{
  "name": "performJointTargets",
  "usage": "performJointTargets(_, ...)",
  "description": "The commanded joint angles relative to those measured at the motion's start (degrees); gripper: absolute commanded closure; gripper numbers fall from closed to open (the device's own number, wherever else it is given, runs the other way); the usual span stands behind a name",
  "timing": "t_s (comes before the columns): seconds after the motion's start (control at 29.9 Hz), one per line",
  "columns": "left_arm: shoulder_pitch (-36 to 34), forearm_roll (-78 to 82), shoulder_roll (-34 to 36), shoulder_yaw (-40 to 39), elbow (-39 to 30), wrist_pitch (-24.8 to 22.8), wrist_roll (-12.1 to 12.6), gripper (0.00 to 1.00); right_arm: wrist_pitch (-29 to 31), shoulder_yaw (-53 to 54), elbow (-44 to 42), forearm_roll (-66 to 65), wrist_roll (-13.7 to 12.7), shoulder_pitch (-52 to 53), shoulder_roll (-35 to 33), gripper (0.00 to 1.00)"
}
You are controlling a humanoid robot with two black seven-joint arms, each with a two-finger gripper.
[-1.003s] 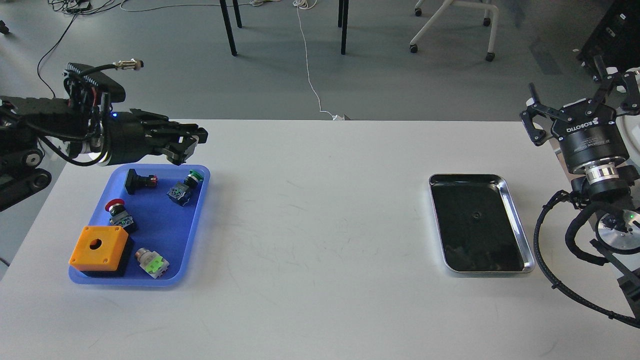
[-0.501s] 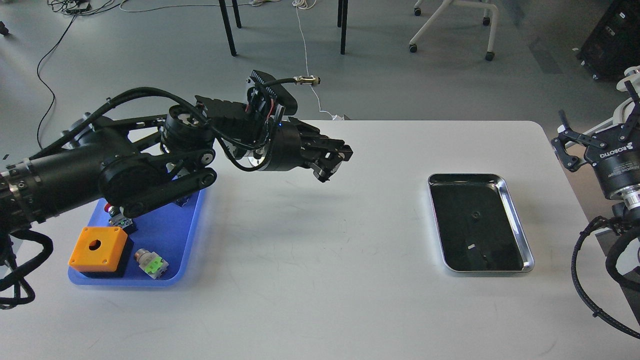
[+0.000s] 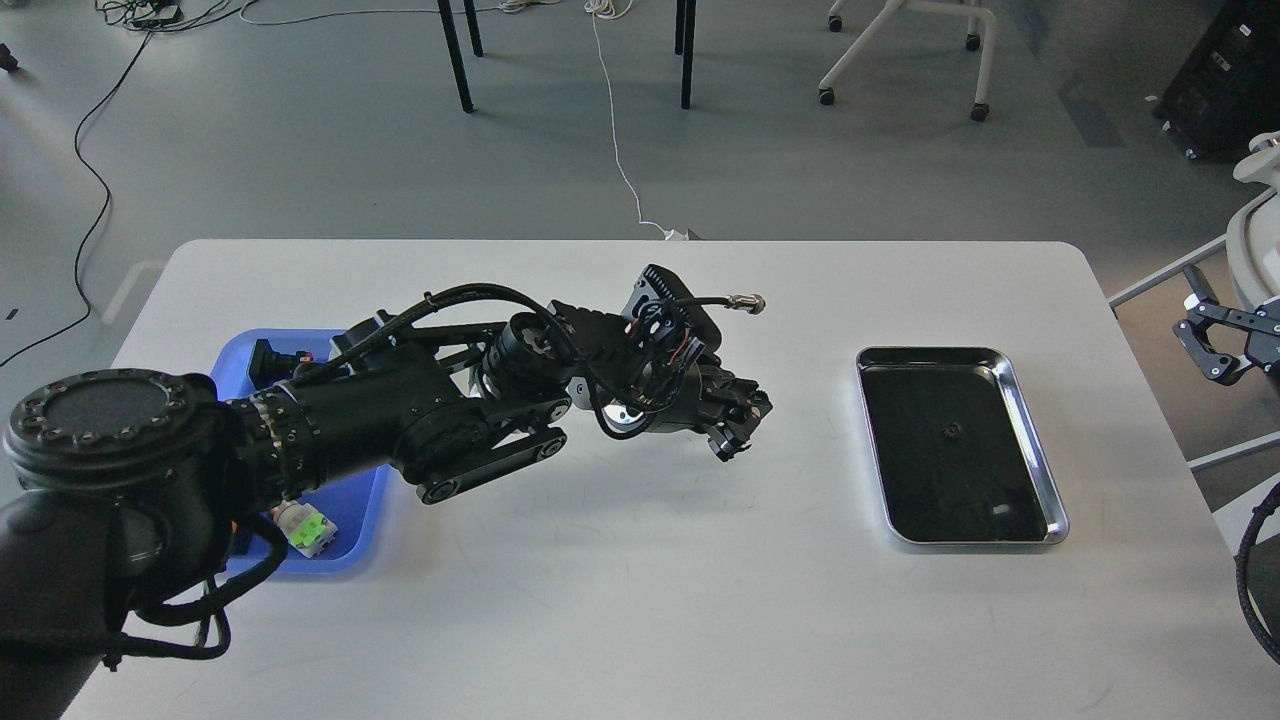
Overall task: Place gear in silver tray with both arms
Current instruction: 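Lower the gear and release it on the table between the trays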
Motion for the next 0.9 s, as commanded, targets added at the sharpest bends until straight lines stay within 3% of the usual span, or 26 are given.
performJointTargets(0.0,1.44,0.00,-0.05,1.42,3.17,1.20,-0.06,0.84,-0.01,-0.26,0.16,0.01,0.00,-0.01,0.03,0.01)
performJointTargets(0.77,4.87,-0.09,-0.05,4.06,2.56,2.34,0.47,0.80,-0.01,-0.17,0.07,0.00,0.00,0.08,0.56,0.01)
performJointTargets(0.84,4.87,-0.17,-0.05,4.06,2.56,2.34,0.47,0.76,-0.01,-0.26,0.07,0.00,0.00,0.08,0.56,0.01)
performJointTargets(0.87,4.78,-0.35,-0.05,3.97,2.56,2.34,0.47,0.69,-0.01,-0.17,0.16,0.00,0.00,0.08,0.56,0.01)
